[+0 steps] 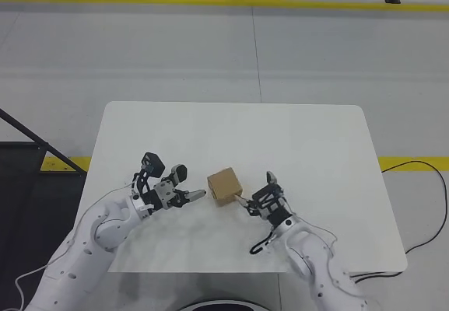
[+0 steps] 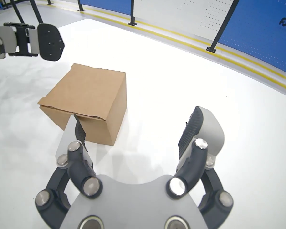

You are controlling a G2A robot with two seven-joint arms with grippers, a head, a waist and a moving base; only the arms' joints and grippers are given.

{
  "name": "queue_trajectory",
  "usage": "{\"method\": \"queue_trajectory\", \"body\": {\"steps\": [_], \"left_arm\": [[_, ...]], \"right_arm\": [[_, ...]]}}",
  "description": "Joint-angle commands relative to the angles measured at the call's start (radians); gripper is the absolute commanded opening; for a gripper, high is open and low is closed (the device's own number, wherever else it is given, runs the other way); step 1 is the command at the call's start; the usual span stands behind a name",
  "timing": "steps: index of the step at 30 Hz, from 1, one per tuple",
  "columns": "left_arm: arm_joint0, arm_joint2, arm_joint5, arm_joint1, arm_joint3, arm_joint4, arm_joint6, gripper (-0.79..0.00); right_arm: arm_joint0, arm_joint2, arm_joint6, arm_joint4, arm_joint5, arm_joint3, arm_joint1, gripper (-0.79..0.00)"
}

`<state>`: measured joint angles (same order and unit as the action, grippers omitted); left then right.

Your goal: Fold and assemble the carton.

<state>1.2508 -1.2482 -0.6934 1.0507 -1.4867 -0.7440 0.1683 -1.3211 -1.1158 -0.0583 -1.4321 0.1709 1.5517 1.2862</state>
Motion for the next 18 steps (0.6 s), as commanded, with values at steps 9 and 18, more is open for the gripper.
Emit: {"method": "queue_trajectory", "body": {"steps": [9, 18], "left_arm": [[-0.004, -0.003, 0.0, 0.002, 0.002, 0.006, 0.006, 0.0], [-0.007, -0.006, -0.004, 0.002, 0.0, 0.01, 0.012, 0.0]], "right_arm": [[-0.034, -0.003, -0.028, -0.008, 0.146, 0.01, -0.011, 0.0], [0.003, 0.062, 0.006, 0.067, 0.086, -0.024, 0.011, 0.0]]}}
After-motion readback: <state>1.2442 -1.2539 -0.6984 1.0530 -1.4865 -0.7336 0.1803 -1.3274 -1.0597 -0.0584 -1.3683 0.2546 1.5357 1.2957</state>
